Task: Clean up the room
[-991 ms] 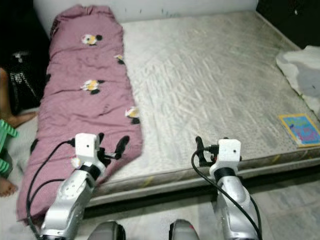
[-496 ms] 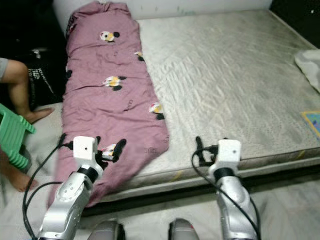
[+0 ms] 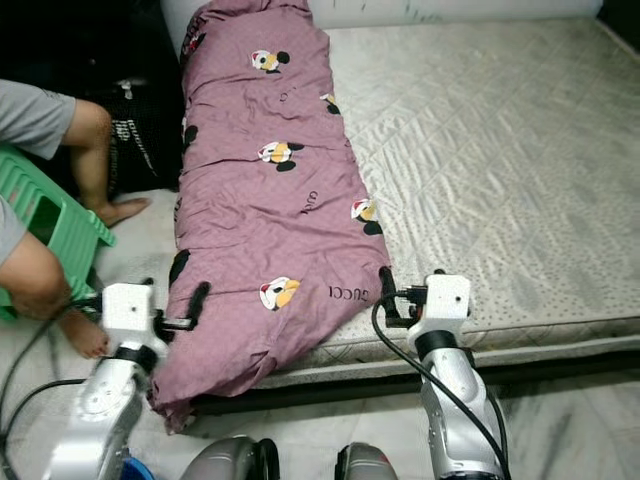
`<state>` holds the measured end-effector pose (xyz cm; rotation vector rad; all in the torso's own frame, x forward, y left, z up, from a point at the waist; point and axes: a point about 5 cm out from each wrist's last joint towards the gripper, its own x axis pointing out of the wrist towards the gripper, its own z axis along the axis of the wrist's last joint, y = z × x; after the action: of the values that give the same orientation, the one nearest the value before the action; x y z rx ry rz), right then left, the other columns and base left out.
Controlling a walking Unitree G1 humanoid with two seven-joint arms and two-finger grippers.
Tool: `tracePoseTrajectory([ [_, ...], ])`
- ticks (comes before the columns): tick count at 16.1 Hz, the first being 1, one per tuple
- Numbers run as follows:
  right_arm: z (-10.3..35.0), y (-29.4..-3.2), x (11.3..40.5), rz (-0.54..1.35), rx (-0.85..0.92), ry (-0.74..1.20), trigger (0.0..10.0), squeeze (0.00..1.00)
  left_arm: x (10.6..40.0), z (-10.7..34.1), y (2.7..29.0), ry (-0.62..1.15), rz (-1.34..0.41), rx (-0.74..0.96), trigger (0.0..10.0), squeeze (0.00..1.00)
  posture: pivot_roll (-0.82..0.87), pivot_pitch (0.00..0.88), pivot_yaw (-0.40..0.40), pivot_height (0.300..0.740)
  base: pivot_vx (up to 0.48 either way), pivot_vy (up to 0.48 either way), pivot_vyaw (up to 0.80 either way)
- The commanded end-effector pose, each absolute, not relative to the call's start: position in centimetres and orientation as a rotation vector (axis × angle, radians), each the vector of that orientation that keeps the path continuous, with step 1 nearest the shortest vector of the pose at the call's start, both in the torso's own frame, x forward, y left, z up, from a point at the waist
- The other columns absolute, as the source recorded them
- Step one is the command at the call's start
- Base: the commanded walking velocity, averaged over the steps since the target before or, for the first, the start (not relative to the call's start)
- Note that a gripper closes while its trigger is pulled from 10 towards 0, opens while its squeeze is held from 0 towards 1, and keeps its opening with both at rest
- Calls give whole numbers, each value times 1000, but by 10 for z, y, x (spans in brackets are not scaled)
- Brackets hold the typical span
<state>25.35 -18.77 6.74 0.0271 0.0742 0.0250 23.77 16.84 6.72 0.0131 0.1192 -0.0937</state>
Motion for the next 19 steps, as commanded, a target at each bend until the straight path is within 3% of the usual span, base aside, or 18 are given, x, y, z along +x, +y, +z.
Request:
tracePoseTrajectory([
  [1,69,-187,252,35,15,67,10000,0,234,66,168,121,-103,4,10000,0,-36,138,32,740,0,0,800],
  [5,68,-186,253,32,20,71,10000,0,233,63,163,172,-100,-54,10000,0,-35,145,39,740,0,0,584],
  [10,68,-176,254,147,-3,95,10000,0,233,59,165,188,-108,43,10000,0,-63,170,95,740,0,0,0],
  [13,77,-186,256,104,16,88,10000,0,234,61,164,186,-137,56,10000,0,-65,177,107,740,0,0,0],
  [19,81,-179,241,96,21,62,10000,0,238,64,168,154,-73,40,10000,0,-21,144,25,740,0,0,0],
])
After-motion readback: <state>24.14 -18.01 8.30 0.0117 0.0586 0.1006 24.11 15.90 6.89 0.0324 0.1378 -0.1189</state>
